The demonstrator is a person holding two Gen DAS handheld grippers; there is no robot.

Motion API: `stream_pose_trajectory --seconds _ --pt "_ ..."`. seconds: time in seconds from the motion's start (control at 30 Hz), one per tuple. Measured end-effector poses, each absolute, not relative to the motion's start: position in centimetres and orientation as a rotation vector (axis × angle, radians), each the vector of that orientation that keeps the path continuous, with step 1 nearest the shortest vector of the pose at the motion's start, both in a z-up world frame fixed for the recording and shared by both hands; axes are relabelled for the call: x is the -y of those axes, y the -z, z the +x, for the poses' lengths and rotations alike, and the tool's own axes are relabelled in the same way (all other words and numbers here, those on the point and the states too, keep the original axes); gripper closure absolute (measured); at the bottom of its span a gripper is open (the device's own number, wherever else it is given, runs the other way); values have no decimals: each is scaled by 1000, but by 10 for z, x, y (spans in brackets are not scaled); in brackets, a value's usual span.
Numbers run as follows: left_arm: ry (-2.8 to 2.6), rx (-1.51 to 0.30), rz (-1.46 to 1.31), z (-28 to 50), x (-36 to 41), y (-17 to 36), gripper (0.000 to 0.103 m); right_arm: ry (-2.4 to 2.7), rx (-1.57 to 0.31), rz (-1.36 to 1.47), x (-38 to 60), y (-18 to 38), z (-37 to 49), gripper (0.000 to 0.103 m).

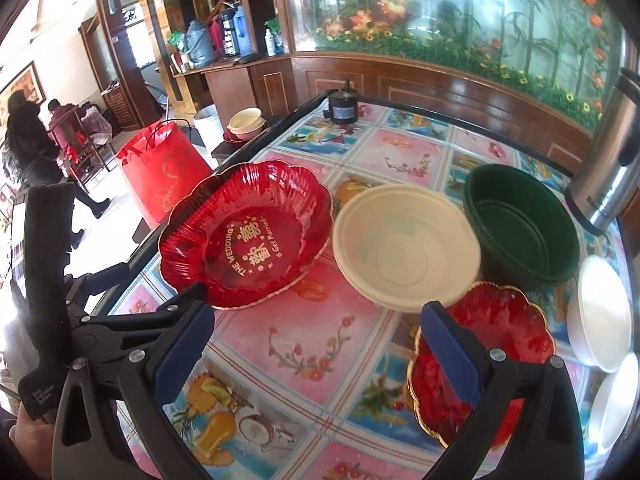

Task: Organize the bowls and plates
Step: 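Close the left gripper on the rim of the large red plate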

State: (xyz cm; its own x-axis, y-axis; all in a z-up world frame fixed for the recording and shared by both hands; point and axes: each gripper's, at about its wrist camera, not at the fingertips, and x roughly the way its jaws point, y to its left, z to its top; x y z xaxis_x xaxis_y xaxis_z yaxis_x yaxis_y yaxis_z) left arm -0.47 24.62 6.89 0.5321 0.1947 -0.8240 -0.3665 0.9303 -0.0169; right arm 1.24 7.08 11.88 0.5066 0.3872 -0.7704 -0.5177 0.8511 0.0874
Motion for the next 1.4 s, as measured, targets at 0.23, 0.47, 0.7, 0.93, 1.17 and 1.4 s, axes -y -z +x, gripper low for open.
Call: stream_pose_trajectory --seconds 0.23,0.47,0.7,0.93,1.17,1.4 --pt "-351 -971 -224 3 -253 -63 0 -577 -870 -183 -84 -122 29 0" --pt "-369 -978 -235 18 -256 -62 0 -637 -841 -212 -102 -133 65 0" --pt "-397 -999 -240 31 -258 -57 0 -734 -869 -234 -125 -123 107 1" --pt "-419 -1020 -257 44 -257 -51 0 -799 -959 -293 -143 -100 139 15" --pt "-456 -1043 -230 55 -253 -48 0 -848 -1027 -386 -168 -83 162 19" --pt "-510 -1085 -332 46 -266 -42 0 -877 -1095 -420 -181 -69 174 39"
